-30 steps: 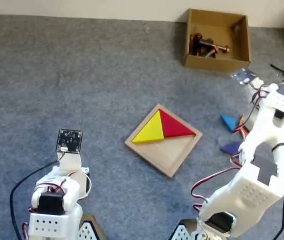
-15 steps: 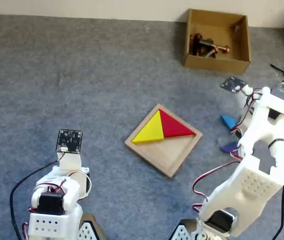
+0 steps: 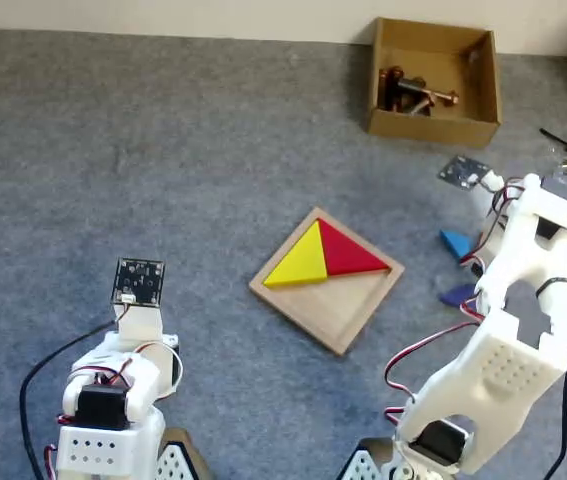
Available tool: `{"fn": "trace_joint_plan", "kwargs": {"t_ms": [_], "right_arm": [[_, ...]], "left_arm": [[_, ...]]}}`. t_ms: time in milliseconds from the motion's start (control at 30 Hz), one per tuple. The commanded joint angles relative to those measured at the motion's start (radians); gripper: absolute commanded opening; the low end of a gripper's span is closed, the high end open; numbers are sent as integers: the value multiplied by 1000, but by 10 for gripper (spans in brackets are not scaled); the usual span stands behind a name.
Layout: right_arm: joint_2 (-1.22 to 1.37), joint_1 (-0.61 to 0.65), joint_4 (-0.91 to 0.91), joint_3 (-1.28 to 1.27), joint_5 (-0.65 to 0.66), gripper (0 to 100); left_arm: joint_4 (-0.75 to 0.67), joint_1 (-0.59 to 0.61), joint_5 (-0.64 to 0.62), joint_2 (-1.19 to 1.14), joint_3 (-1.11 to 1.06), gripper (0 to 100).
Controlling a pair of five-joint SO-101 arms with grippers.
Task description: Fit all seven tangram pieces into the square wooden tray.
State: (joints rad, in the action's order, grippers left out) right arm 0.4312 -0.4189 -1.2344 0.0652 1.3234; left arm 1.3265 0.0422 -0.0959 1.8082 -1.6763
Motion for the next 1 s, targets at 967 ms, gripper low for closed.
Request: {"fn": "trace_joint_plan", "kwargs": {"t_ms": [967], "right_arm": [[147, 12, -93, 168, 31, 213]], "left_arm": [[-2, -16, -8, 7, -19, 5]]}}
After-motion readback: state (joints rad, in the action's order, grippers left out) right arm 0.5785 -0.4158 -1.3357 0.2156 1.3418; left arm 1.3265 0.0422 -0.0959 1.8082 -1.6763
